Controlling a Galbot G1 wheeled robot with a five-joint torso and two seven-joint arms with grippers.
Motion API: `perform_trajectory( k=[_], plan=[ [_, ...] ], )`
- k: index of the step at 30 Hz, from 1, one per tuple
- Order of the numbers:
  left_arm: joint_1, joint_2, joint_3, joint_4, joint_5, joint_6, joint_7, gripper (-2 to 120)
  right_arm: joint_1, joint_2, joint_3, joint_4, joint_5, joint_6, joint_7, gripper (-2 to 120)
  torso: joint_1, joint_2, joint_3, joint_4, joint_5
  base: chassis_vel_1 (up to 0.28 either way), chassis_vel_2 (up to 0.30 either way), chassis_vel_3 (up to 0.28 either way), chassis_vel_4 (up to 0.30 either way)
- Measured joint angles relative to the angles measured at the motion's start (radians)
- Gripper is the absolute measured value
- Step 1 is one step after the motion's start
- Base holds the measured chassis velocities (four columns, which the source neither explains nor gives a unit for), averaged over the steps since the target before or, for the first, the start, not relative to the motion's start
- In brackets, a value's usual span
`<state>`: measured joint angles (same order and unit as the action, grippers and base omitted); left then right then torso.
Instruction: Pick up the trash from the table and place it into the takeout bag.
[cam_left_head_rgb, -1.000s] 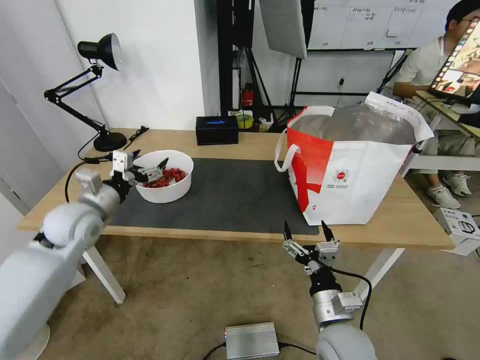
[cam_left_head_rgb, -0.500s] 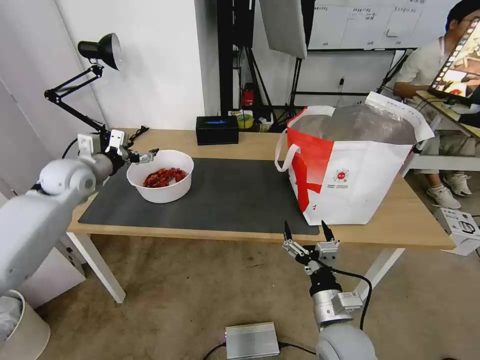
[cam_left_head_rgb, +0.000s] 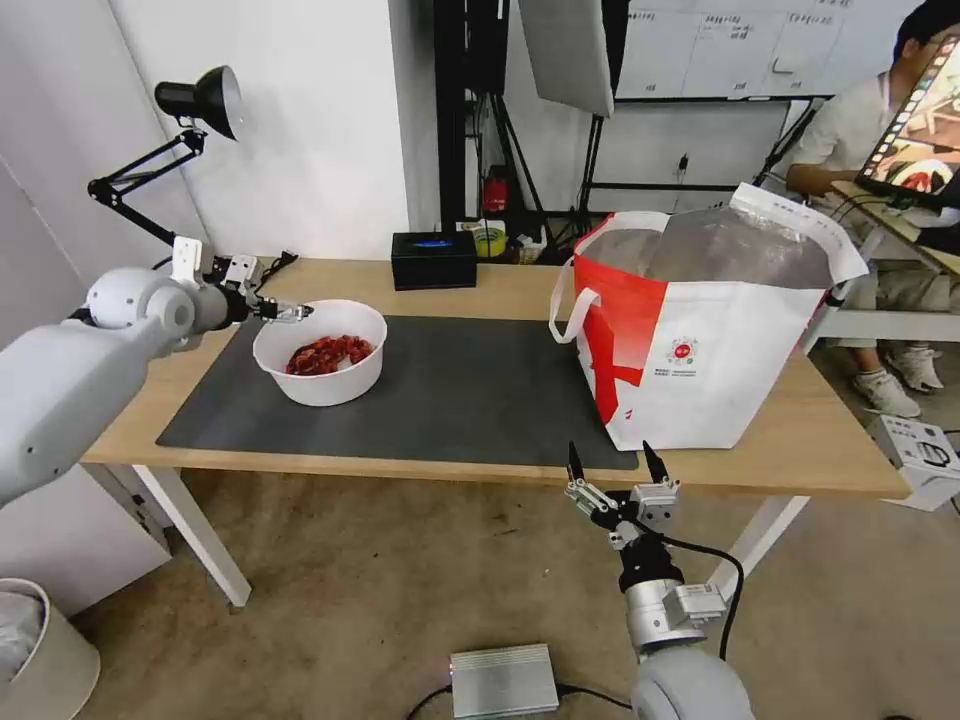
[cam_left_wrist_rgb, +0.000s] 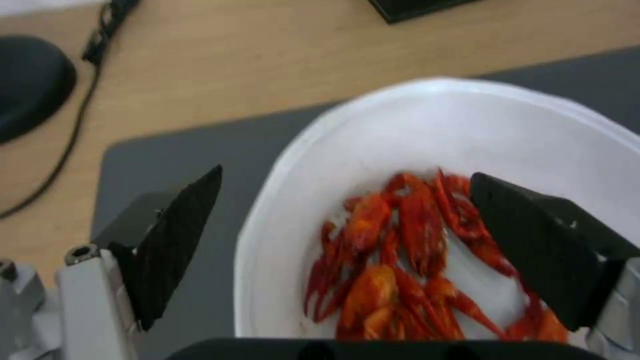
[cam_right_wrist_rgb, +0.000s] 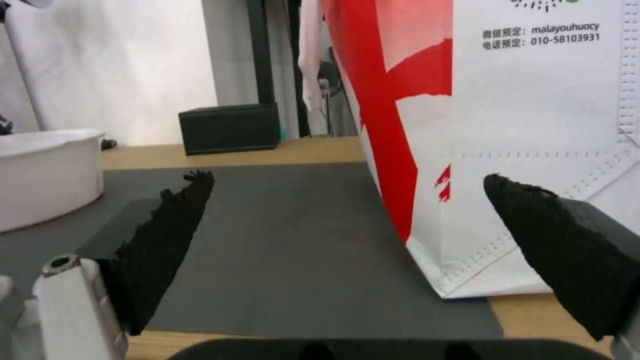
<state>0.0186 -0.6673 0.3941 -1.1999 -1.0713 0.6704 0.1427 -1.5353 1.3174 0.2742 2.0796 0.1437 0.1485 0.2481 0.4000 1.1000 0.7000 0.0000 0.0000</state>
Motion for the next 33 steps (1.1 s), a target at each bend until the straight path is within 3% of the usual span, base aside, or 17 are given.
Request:
perform_trajectory(
  k=[14,17,24,33],
  plan=[
    [-0.014,0.006,0.058,0.068,-0.004,0.032,0.043,100,0.0,0.0,0.0,0.0,0.0,0.0,0.0,100,0.0,0.0,0.0,0.0001,-0.0001,0.0,0.0,0.0,0.0],
    [-0.033,-0.014,0.075,0.123,0.038,0.032,0.089,100,0.0,0.0,0.0,0.0,0.0,0.0,0.0,100,0.0,0.0,0.0,0.0001,-0.0001,0.0,0.0,0.0,0.0],
    [-0.042,-0.064,0.079,0.196,0.073,0.028,0.118,100,0.0,0.0,0.0,0.0,0.0,0.0,0.0,100,0.0,0.0,0.0,0.0,-0.0001,0.0,0.0,0.0,0.0],
    [-0.047,-0.086,0.087,0.215,0.106,0.021,0.146,96,0.0,0.0,0.0,0.0,0.0,0.0,0.0,100,0.0,0.0,0.0,0.0,0.0,0.0,0.0,0.0,0.0]
  ],
)
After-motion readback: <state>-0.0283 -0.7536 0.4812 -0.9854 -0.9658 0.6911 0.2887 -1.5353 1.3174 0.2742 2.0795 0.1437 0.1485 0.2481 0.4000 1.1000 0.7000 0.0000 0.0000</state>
